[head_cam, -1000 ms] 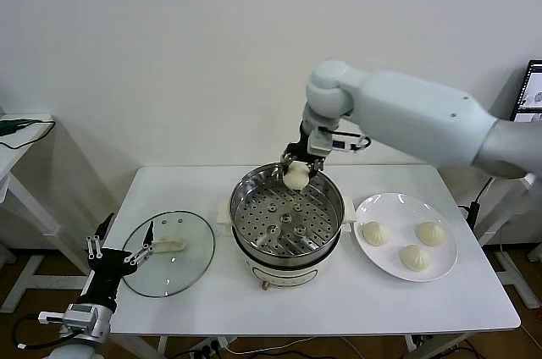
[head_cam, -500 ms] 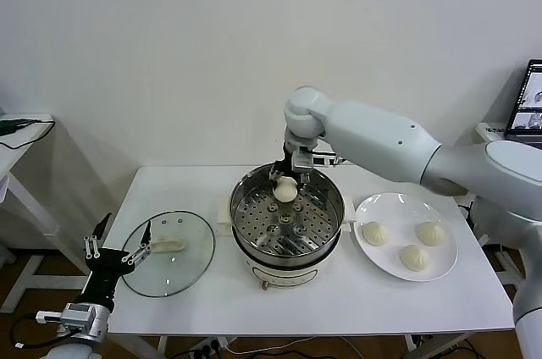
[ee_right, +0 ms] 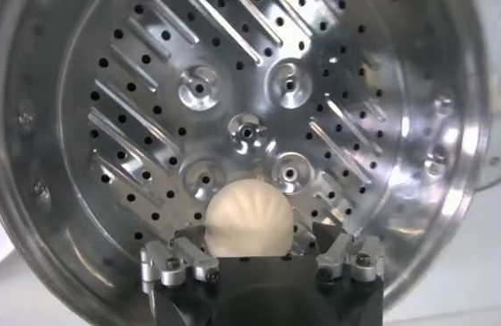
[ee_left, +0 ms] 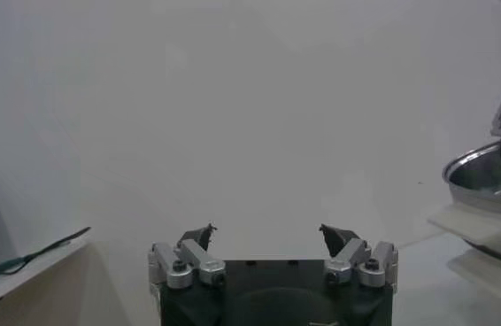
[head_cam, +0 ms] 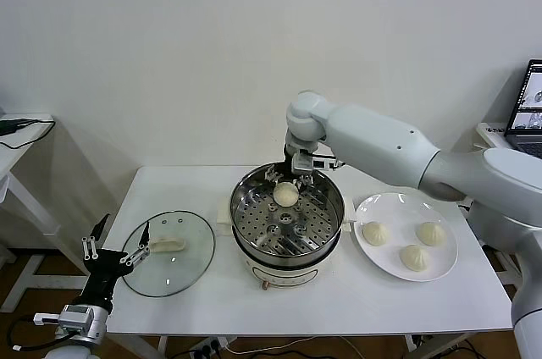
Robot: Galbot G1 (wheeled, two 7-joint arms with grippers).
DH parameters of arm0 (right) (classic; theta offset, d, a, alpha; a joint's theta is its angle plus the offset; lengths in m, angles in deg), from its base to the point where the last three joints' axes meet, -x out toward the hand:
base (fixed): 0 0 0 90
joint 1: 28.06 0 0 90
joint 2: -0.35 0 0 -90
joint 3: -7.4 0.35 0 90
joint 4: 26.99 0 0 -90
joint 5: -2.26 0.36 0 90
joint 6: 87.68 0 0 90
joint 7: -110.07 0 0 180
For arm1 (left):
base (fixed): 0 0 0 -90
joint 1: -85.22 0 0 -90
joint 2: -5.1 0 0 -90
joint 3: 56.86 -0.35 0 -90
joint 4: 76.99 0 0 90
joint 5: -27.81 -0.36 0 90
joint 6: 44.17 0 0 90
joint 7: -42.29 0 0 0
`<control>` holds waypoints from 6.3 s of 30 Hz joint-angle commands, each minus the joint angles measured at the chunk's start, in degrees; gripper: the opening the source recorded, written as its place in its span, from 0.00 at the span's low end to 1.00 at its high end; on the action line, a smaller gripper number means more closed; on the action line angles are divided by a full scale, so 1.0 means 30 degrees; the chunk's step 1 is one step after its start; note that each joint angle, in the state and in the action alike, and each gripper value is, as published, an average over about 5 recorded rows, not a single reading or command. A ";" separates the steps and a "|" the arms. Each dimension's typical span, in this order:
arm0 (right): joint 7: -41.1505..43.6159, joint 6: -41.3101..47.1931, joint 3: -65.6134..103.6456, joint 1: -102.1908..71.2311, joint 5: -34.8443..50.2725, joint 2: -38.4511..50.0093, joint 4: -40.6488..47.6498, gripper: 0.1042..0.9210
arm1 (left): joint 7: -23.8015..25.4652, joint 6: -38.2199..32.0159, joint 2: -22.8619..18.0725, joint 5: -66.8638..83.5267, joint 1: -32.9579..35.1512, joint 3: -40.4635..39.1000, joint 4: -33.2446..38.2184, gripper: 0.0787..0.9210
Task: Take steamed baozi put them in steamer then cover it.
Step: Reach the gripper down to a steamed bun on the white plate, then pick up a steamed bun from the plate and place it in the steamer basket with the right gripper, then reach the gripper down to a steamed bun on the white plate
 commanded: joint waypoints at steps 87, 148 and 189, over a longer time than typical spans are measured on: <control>-0.0086 1.5377 0.7948 -1.0629 0.0687 0.6349 0.1881 0.72 | -0.0093 -0.0350 -0.0450 -0.0661 0.0149 -0.0680 -0.0014 0.88; -0.3224 2.5374 -0.4873 0.0211 1.3128 -0.2941 -0.2688 0.71 | -0.0105 -0.0142 0.0030 0.0025 -0.0199 0.0101 0.0636 0.88; 0.3263 1.8349 -0.0410 0.0388 0.9570 1.3663 -0.8316 0.88 | -0.0259 -0.0199 -0.0192 -0.0846 0.0189 -0.0481 0.0800 0.88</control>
